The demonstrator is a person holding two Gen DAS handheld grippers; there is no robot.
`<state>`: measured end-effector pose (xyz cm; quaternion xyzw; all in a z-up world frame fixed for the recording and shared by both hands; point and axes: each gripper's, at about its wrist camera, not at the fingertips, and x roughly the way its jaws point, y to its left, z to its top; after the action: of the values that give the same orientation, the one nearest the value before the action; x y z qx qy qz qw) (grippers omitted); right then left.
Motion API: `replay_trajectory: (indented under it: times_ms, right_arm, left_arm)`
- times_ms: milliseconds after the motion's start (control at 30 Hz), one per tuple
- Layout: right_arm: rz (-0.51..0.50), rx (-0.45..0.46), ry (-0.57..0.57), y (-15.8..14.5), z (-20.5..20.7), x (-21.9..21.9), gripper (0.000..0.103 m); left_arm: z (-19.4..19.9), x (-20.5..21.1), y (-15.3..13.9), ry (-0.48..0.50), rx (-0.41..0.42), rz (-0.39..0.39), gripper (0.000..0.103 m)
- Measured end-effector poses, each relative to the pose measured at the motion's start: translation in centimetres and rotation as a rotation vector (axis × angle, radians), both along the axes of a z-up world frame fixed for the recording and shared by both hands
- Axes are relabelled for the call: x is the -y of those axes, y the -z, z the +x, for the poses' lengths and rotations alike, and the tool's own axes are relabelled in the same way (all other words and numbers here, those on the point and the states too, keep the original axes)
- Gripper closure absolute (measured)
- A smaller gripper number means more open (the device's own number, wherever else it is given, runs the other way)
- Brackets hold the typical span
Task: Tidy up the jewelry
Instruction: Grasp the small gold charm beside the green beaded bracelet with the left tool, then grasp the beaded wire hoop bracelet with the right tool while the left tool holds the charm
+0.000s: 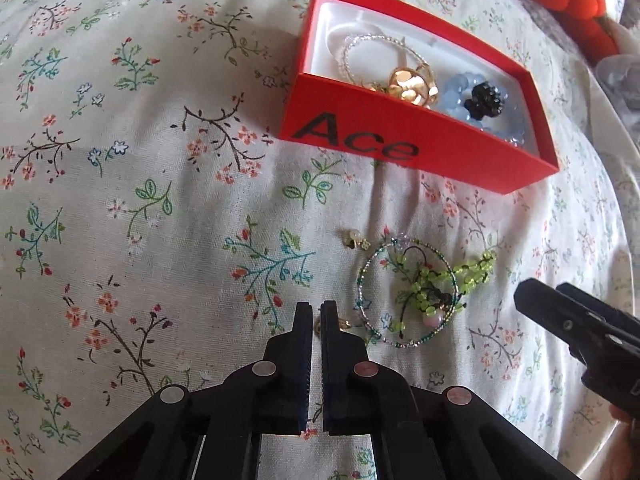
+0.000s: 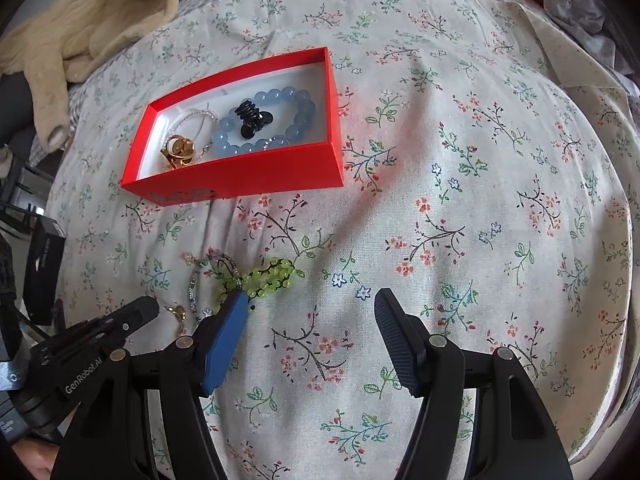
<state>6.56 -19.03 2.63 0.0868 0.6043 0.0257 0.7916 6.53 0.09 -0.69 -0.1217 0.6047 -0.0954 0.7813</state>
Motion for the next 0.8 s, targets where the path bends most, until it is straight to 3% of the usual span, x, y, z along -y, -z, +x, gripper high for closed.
replay_trajectory:
  times_ms: [133,200,267,367,533,633,800]
  right_arm:
    - [0.0,-0.002,-0.002,0.1,0.2,-0.2,0.034]
    - [0.0,-0.004,-0.002,0.2,0.2,-0.2,0.034]
    - [0.001,-0.005,-0.001,0.3,0.2,-0.2,0.034]
    - [0.004,-0.009,0.0,0.4,0.3,0.0,0.034]
    - [0.003,-0.013,0.004,0.6,0.3,0.2,0.034]
    - [0.002,-0.016,0.001,0.6,0.3,0.2,0.034]
    - [0.019,-0.023,-0.002,0.7,0.3,0.2,0.034]
  left_arm:
    - [0.1,0.1,0.0,-0.012,-0.005,0.011,0.101]
    - [0.2,0.1,0.2,-0.019,-0.014,0.004,0.077]
    - [0.2,0.2,0.0,-0.025,-0.004,-0.019,0.069]
    - [0.3,1.3,-0.1,0.001,0.003,-0.013,0.069]
    - [1.0,3.7,1.1,0.033,-0.002,0.074,0.07]
    - [1.2,4.4,1.8,0.046,-0.011,0.098,0.089]
    - [1.4,4.3,1.5,0.042,-0.002,0.092,0.09]
